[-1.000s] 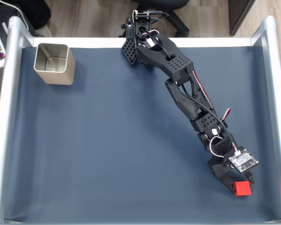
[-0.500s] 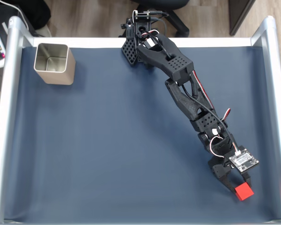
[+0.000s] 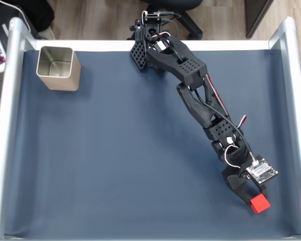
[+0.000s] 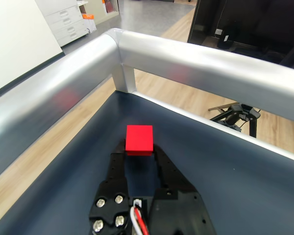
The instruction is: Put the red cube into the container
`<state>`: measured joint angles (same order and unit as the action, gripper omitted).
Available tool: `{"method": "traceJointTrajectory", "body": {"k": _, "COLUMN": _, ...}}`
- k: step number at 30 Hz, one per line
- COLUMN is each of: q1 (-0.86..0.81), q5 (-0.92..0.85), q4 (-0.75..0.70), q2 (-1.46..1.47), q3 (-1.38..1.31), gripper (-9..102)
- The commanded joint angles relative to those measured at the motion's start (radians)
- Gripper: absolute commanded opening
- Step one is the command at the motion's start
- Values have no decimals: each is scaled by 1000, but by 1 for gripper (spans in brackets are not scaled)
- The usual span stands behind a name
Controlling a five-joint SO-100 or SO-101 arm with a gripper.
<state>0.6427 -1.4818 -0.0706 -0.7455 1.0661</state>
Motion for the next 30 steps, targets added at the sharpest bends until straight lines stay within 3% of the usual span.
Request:
{"method": "traceJointTrajectory", "body": {"k": 1, "q1": -3, "q5": -20, "q4": -37, "q2": -155, "q3": 28, "gripper": 1}}
{"method": "traceJointTrajectory", "body": {"k": 16, "q1": -118, "q5": 2, "q4": -365, "q2": -867, "q3": 578, "gripper": 0}}
{"method": "traceJointTrajectory", "body": {"k": 30, "q1": -508, "q5": -75, "q4": -503, "q2": -1657, "q3": 1243, "gripper": 0}}
